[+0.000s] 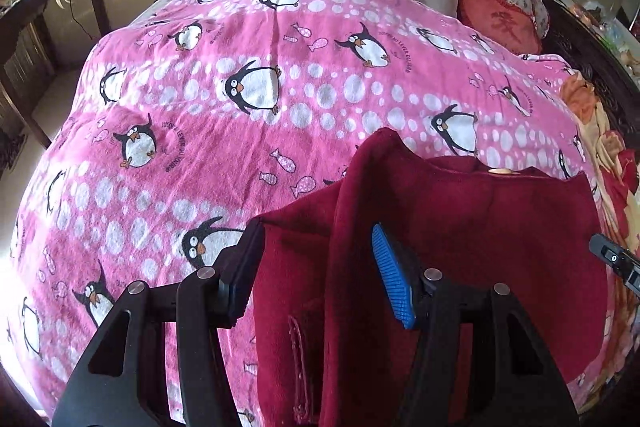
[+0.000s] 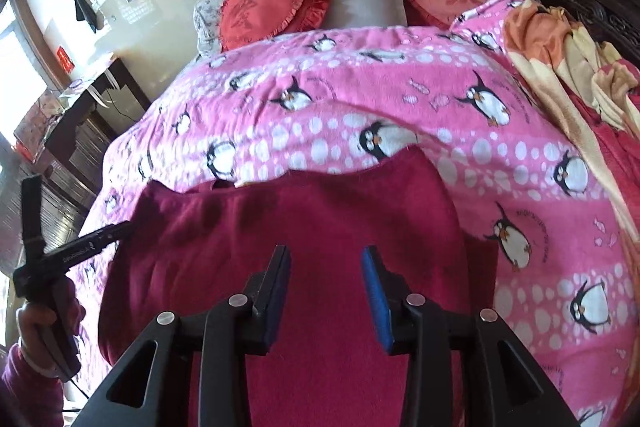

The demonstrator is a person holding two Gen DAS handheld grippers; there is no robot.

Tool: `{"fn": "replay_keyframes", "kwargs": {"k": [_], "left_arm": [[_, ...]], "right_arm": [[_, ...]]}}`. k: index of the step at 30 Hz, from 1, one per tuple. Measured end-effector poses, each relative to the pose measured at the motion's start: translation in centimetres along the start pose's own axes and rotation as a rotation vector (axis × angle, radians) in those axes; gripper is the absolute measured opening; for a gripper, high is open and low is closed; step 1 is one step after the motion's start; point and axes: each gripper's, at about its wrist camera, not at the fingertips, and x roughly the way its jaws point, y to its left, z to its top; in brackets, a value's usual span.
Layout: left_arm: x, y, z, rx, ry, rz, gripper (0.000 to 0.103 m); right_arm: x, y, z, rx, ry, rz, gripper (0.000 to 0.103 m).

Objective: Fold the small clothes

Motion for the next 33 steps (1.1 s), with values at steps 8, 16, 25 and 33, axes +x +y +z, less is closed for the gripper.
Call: {"fn": "replay_keyframes", "kwargs": {"k": [8,16,25,33], "left_arm": [[-2.0,-0.6,-2.0,0.033,-0.016,0.0,0.057],[-3.0,-0.3,-3.9,0.027,0.011,-0.028,0.057],[-4.7,4.0,-8.7,-0.134,0.052,-0.147,0.071],[-4.0,5.3,-10.8,-0.175,0.079,-0.178,0.071]], "right_arm": [[2.2,-1.9,-2.4,0.05,0.087,-0.046,0.037],[0.4,2.1,-1.6,0.004,0.084,0.035,0.043],[3.2,13.4,-0.4,-0.166,0.142,0.245,0.043],[9.9,22.0,0.8,-0.271,0.191,0.25,0.043]]}}
